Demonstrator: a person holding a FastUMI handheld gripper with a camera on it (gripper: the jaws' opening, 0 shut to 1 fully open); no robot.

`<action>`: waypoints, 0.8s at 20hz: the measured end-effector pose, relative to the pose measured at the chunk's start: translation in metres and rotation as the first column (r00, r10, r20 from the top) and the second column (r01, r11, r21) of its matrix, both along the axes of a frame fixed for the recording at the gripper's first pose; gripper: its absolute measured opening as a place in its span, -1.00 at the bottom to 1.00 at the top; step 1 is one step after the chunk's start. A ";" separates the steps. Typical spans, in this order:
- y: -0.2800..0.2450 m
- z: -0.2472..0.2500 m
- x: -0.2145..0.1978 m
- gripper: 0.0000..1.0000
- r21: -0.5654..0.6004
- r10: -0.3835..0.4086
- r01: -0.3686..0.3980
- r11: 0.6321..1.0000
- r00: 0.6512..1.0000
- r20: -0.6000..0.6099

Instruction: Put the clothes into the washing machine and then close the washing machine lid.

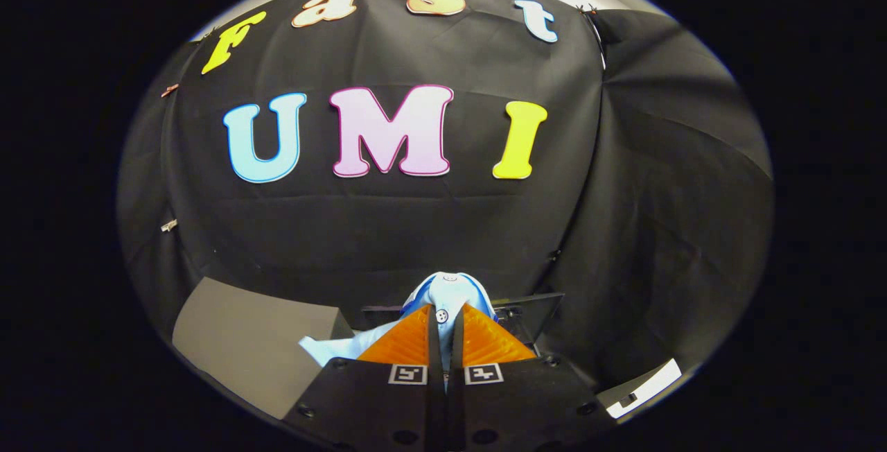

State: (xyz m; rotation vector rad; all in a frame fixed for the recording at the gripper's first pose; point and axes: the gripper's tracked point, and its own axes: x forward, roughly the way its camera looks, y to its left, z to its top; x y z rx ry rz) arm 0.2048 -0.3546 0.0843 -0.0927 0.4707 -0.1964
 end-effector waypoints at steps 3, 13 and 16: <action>-0.021 -0.030 0.001 -0.90 -0.059 -0.018 0.015 0.998 0.998 -0.054; -0.060 -0.143 -0.017 -0.90 -0.041 -0.051 0.043 0.998 0.976 -0.211; -0.064 -0.169 -0.024 -0.89 -0.025 -0.054 0.049 0.998 0.967 -0.249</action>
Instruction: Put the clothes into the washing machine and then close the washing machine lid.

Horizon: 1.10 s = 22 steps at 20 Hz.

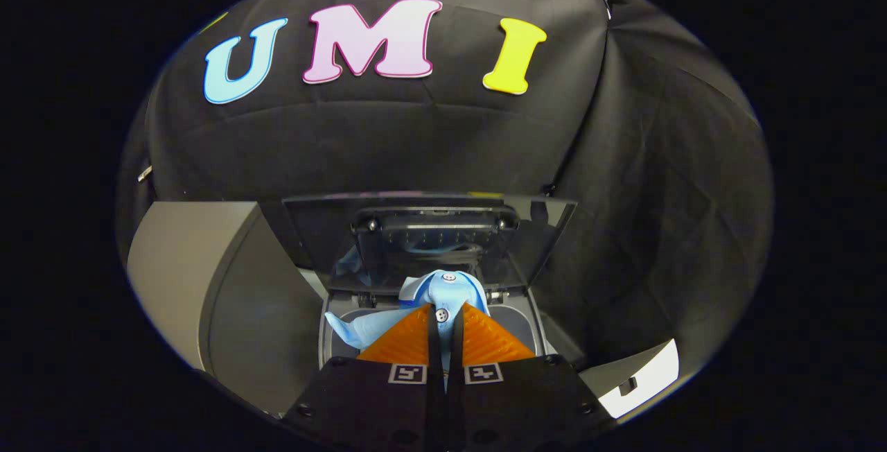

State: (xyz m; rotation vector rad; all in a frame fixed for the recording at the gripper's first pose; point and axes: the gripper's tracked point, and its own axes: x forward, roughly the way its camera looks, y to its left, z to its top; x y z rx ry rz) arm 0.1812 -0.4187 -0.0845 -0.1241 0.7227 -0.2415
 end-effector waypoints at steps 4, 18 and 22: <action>-0.006 -0.031 -0.003 -0.90 0.011 -0.002 0.002 1.000 0.999 -0.040; -0.031 -0.155 -0.002 -0.90 0.025 0.018 -0.013 1.000 0.978 -0.209; -0.032 -0.193 -0.006 -0.90 0.038 0.020 -0.011 0.999 0.965 -0.261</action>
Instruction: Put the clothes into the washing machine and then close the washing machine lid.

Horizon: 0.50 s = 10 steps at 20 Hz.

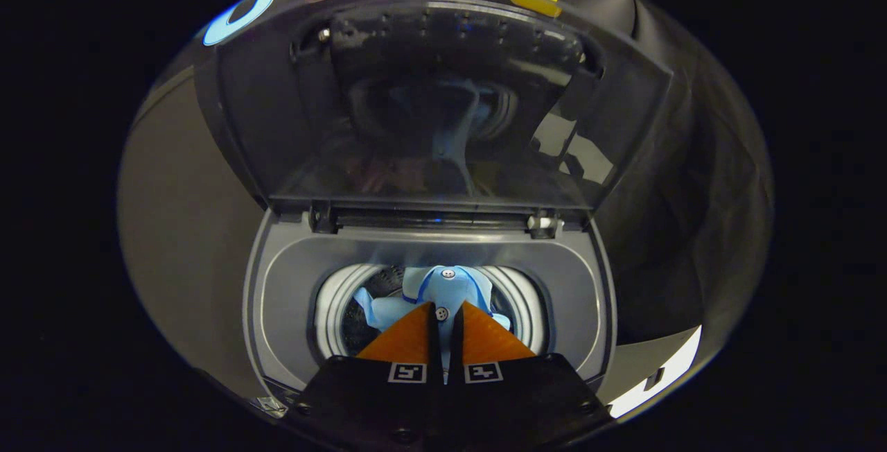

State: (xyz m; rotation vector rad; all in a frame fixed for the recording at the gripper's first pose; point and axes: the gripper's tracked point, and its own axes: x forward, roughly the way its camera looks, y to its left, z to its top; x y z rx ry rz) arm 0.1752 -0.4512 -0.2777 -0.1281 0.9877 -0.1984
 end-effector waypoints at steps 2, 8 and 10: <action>-0.005 -0.020 -0.004 -0.90 0.003 -0.010 0.010 1.000 0.999 -0.030; -0.015 -0.050 -0.007 -0.89 -0.002 -0.015 0.015 1.000 0.995 -0.103; -0.013 -0.056 -0.009 -0.90 0.004 -0.012 0.012 1.000 0.993 -0.116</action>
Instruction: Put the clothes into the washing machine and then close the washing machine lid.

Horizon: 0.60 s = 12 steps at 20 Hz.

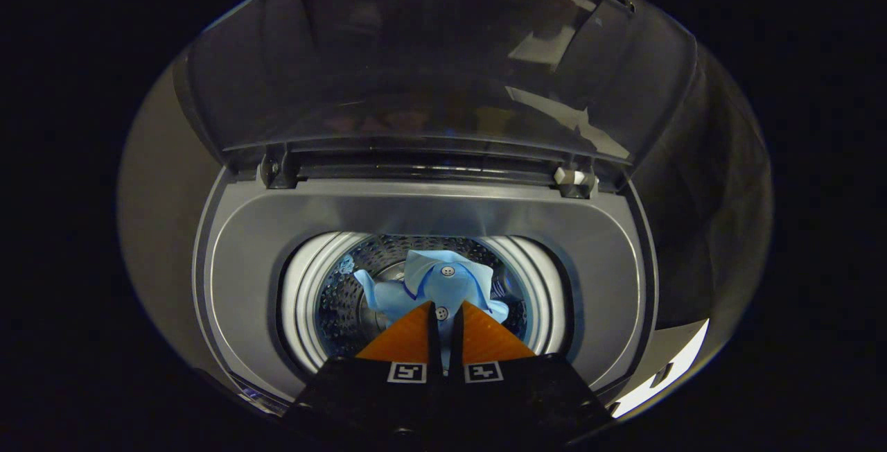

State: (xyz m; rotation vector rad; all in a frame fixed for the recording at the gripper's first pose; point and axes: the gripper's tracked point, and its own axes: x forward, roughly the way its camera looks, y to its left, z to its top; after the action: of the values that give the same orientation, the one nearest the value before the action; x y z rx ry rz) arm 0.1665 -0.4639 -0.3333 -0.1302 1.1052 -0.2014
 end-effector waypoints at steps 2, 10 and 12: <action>0.001 -0.006 -0.004 -0.90 0.000 0.012 -0.012 1.000 1.000 -0.026; 0.001 -0.025 -0.015 -0.29 -0.022 0.002 -0.004 1.000 0.997 -0.071; 0.013 -0.016 -0.020 0.54 0.022 -0.009 0.010 1.000 0.998 -0.059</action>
State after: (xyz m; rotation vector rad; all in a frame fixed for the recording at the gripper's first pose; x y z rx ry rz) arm 0.1469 -0.4513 -0.3489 -0.1118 1.1665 -0.1947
